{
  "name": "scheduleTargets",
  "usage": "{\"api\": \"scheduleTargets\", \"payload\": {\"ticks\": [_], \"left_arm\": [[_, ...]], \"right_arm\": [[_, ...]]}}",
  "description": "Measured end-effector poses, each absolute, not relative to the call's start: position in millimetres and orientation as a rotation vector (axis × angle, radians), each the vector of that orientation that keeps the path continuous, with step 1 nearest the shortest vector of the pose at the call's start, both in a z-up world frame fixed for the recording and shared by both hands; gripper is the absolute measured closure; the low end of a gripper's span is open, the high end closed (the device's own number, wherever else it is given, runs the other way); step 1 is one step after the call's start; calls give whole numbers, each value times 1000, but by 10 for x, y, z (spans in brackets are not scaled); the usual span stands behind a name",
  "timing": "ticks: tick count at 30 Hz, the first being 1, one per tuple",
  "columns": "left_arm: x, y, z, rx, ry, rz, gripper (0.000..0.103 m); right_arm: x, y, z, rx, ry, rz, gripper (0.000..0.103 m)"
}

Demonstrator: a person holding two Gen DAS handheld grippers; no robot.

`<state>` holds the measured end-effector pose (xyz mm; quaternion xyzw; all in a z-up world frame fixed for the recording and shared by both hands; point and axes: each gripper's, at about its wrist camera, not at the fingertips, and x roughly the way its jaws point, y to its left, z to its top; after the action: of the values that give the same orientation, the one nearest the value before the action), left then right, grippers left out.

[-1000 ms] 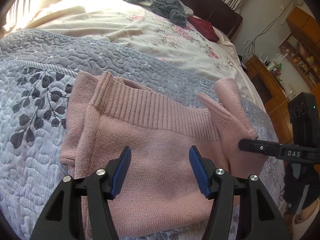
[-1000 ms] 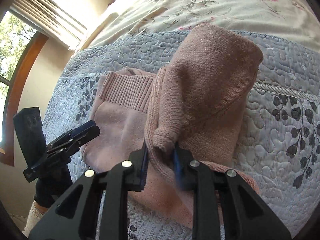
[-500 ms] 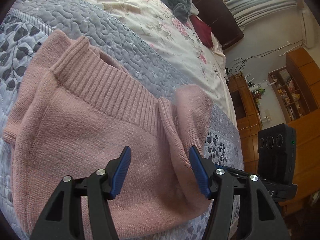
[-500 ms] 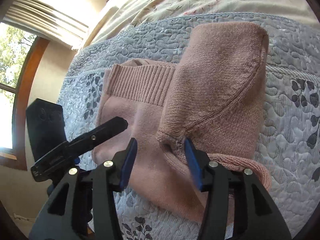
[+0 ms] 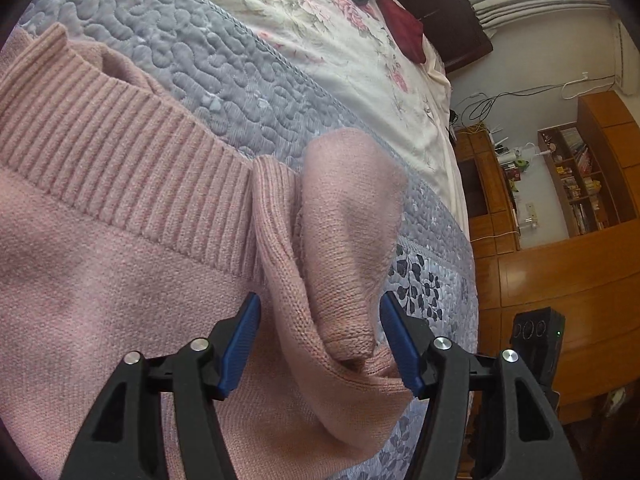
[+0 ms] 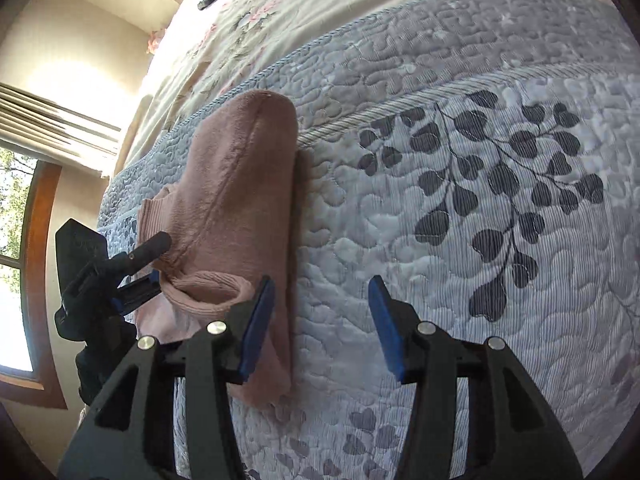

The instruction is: Fold small clothes

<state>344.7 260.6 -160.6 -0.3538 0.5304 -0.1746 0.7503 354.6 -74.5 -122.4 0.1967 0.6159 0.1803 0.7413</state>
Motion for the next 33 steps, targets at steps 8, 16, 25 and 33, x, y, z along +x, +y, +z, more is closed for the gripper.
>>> {"api": "scheduleTargets", "payload": {"ticks": [8,16,25,33], "left_arm": [[3515,2427,-1641,-745,1160,-354,64],[3319,2537,-1378,-761,1032,-418,81],[2993,3214,-787,-751,890,-436,82],[2873,4126,-793,-743,873,-335,82]], "right_arm": [[3285,-904,-1566,488,1381,383,53],[3130,-678,-1454,428,1369,411,53],[3041,-319,-1348,406,1357,478,53],[2986,13,-1301,344,1358,535,53]]}}
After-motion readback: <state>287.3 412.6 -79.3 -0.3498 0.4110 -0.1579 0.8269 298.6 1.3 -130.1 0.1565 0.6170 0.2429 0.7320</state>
